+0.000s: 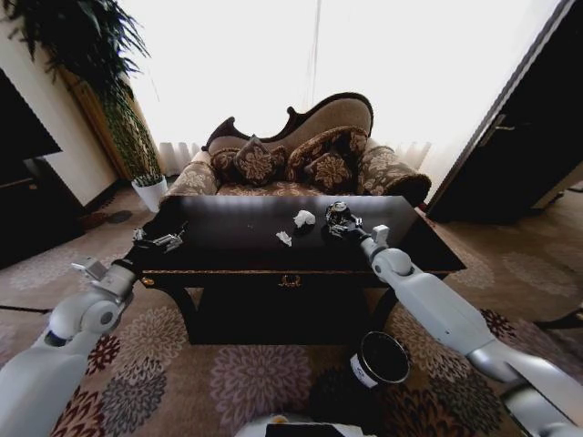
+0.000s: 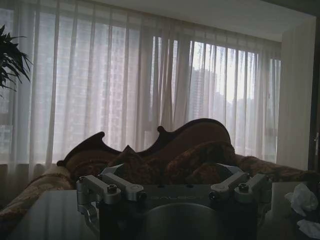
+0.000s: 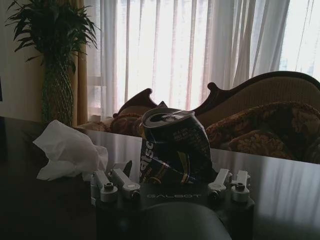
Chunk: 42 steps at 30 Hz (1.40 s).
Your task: Move to the front of the table and place the trash on the table into the trash bin.
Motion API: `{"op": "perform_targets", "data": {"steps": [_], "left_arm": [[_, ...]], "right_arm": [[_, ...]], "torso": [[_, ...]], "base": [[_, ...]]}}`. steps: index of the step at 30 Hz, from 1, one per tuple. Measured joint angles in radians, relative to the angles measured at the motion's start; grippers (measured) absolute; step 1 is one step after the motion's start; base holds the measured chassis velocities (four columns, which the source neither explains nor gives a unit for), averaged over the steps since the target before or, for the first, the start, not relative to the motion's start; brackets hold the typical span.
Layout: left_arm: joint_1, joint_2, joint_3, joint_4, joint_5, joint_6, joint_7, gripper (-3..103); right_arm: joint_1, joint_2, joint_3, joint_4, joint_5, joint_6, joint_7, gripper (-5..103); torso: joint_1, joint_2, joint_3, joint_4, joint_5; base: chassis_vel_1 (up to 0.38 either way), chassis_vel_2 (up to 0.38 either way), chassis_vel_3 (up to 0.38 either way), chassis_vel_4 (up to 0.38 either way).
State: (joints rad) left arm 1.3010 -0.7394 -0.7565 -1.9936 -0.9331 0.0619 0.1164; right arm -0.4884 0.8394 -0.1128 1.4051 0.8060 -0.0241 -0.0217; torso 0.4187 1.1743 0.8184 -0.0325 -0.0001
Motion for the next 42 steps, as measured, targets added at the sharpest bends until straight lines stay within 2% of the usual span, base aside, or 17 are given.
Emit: {"op": "perform_targets", "data": {"steps": [3,4,6,8,11,14,15,20,21,34,42], "left_arm": [[0.0,0.0,0.0,0.0,0.0,0.0,0.0,100],[0.0,0.0,0.0,0.0,0.0,0.0,0.0,100],[0.0,0.0,0.0,0.0,0.0,0.0,0.0,100],[0.0,0.0,0.0,0.0,0.0,0.0,0.0,100],[0.0,0.0,0.0,0.0,0.0,0.0,0.0,100],[0.0,0.0,0.0,0.0,0.0,0.0,0.0,100],[0.0,0.0,0.0,0.0,0.0,0.0,0.0,100],[0.0,0.0,0.0,0.0,0.0,0.0,0.0,100],[0.0,0.0,0.0,0.0,0.0,0.0,0.0,100],[0.0,0.0,0.0,0.0,0.0,0.0,0.0,100],[0.0,0.0,0.0,0.0,0.0,0.0,0.0,100]], "right_arm": [[0.0,-0.001,-0.002,0.001,0.0,0.002,0.0,65],[0.0,-0.001,-0.002,0.001,0.0,0.002,0.0,65],[0.0,-0.001,-0.002,0.004,0.0,0.002,0.002,54],[0.0,-0.002,-0.002,0.005,-0.001,0.003,0.003,54],[-0.002,-0.003,-0.001,0.01,0.0,0.004,0.007,38],[-0.005,-0.005,0.001,0.014,0.0,0.004,0.008,33],[-0.01,-0.007,0.005,0.018,0.0,0.004,0.009,22],[-0.025,-0.008,0.024,0.03,0.0,0.004,0.012,12],[-0.036,-0.007,0.036,0.039,0.0,0.004,0.016,3],[-0.13,-0.054,0.136,0.16,0.021,-0.007,0.033,0],[-0.347,-0.107,0.333,0.355,0.048,-0.032,0.059,0]], "torso": [[0.0,0.0,0.0,0.0,0.0001],[0.0,0.0,0.0,0.0,0.0001],[0.0,0.0,0.0,0.0,0.0001],[0.0,0.0,0.0,0.0,0.0001],[0.0,0.0,0.0,0.0,0.0001],[0.0,0.0,0.0,0.0,0.0001],[0.0,0.0,0.0,0.0,0.0001],[0.0,0.0,0.0,0.0,0.0001],[0.0,0.0,0.0,0.0,0.0001],[0.0,0.0,0.0,0.0001,0.0001],[0.0,0.0,0.0,0.0002,0.0002]], "base": [[0.0,0.0,0.0,0.0],[0.0,0.0,0.0,0.0],[0.0,0.0,0.0,0.0],[0.0,0.0,0.0,0.0],[0.0,0.0,0.0,0.0],[0.0,0.0,0.0,0.0],[0.0,0.0,0.0,0.0],[0.0,0.0,0.0,0.0],[0.0,0.0,0.0,0.0],[0.0,0.0,0.0,0.0],[0.0,0.0,0.0,0.0]]}}
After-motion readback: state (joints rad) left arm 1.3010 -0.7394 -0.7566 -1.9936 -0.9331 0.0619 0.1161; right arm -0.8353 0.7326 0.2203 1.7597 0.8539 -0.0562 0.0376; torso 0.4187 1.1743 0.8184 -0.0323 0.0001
